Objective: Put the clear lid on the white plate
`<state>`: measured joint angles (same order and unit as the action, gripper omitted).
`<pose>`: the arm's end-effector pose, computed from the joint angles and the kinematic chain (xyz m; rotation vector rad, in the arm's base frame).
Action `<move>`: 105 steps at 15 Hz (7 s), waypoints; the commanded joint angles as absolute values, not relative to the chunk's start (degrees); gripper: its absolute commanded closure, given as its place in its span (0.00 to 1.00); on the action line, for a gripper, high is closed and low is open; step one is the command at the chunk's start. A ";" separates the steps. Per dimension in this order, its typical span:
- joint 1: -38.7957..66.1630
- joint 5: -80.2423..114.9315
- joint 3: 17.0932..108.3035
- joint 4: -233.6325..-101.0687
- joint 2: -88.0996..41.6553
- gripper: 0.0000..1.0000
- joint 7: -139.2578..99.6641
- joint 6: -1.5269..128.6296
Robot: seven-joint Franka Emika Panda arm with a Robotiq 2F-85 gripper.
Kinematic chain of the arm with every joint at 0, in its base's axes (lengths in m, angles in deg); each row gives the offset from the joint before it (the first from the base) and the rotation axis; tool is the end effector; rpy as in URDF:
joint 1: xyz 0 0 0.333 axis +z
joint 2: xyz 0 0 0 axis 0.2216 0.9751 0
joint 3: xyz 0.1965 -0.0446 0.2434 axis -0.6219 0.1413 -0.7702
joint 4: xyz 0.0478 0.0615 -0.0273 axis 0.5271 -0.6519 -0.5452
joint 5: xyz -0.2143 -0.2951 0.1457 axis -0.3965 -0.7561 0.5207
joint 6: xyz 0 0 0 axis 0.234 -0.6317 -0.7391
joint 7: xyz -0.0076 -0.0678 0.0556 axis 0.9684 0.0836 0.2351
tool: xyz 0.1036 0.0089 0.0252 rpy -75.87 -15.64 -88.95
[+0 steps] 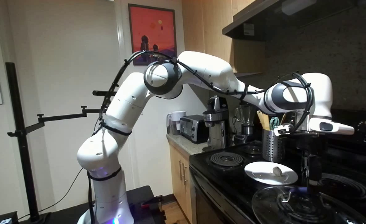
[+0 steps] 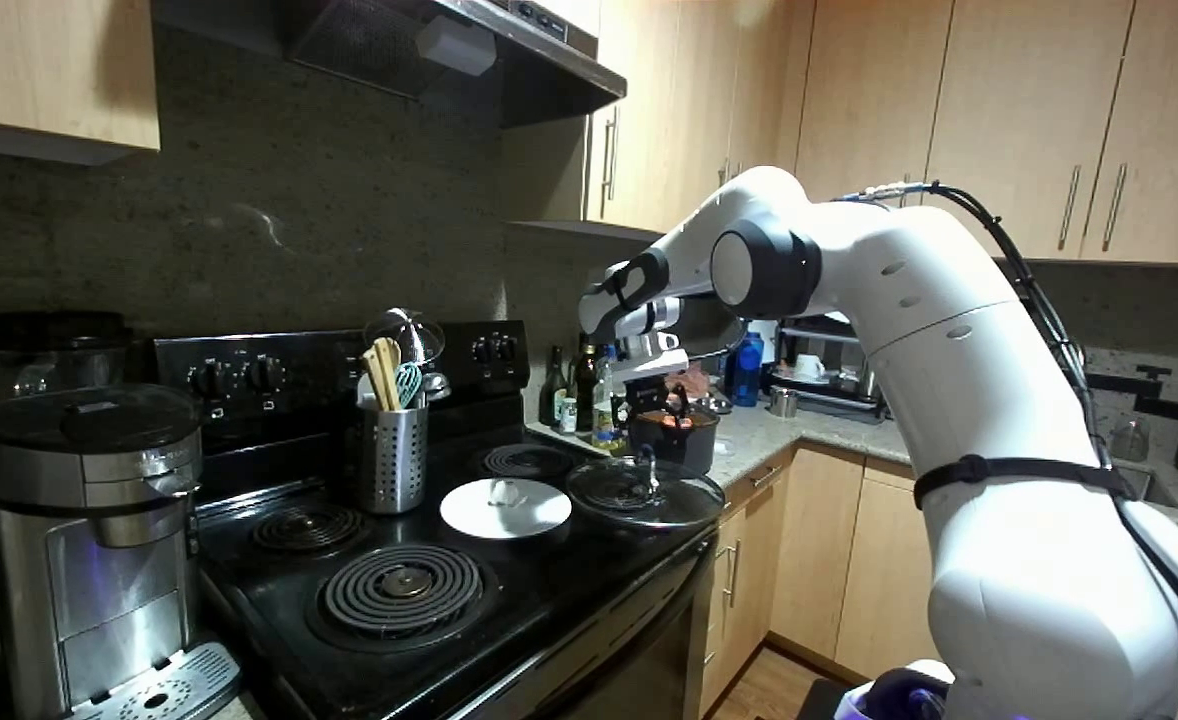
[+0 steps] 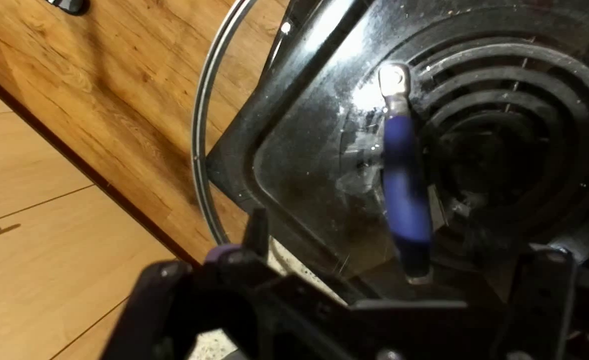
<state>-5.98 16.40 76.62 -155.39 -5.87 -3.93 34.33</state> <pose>0.5801 -0.3882 0.3642 2.6009 -1.3149 -0.2360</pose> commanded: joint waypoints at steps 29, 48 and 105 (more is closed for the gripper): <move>-7.04 19.94 74.29 -157.11 -7.07 0.96 -11.40 34.74; 0.87 18.98 71.37 -163.75 -20.15 0.97 -10.25 36.99; 8.27 18.14 67.44 -149.33 -3.33 0.97 -5.02 34.89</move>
